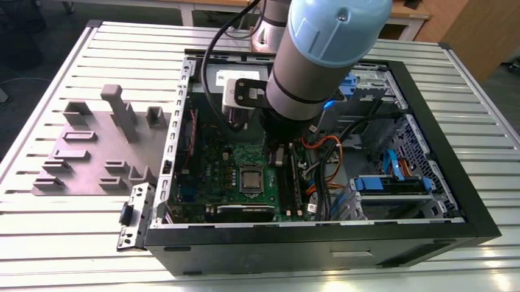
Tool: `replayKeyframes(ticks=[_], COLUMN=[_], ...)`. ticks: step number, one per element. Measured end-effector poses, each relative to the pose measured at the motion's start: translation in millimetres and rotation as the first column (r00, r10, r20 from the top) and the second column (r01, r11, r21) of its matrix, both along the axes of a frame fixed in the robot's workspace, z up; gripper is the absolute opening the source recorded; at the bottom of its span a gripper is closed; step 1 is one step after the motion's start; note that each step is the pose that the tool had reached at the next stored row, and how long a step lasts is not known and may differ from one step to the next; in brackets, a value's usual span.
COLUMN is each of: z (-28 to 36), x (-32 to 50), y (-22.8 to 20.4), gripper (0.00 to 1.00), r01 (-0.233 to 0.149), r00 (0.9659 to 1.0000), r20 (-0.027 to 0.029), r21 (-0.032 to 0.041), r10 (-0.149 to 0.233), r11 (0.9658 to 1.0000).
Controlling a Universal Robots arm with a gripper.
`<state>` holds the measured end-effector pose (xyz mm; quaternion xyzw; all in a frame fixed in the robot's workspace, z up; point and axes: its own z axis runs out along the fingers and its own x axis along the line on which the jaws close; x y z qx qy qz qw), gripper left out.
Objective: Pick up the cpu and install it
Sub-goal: 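Install the first cpu locking lever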
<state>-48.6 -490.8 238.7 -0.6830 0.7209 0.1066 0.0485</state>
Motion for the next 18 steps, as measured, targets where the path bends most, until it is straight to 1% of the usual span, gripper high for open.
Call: replayKeyframes(ticks=[1, 3, 5, 9, 11, 13, 14, 15, 18], z=[-0.1, 0.0, 0.0, -0.1, -0.2, -0.6, -0.7, -0.7, -1.2], x=[0.1, 0.1, 0.1, 0.1, 0.1, 0.1, 0.1, 0.0, 0.1], y=[0.0, -0.1, -0.1, -0.1, -0.1, -0.1, -0.2, -0.2, -0.2], gripper=[0.11, 0.11, 0.11, 0.11, 0.11, 0.11, 0.11, 0.11, 0.11], r01=[0.000, 0.000, 0.000, 0.000, 0.000, 0.000, 0.000, -0.001, -0.003], r00=[1.0000, 1.0000, 1.0000, 1.0000, 1.0000, 1.0000, 1.0000, 1.0000, 1.0000], r20=[0.0001, 0.0000, 0.0000, 0.0000, 0.0000, 0.0001, 0.0002, 0.0009, 0.0055], r21=[-0.0016, -0.0101, -0.0252, -0.0493, -0.0625, -0.0715, -0.0735, -0.0739, -0.0739], r10=[0.000, 0.000, 0.000, 0.000, 0.000, 0.000, 0.000, 0.001, 0.003], r11=[1.0000, 0.9999, 0.9997, 0.9988, 0.9980, 0.9974, 0.9973, 0.9973, 0.9973])
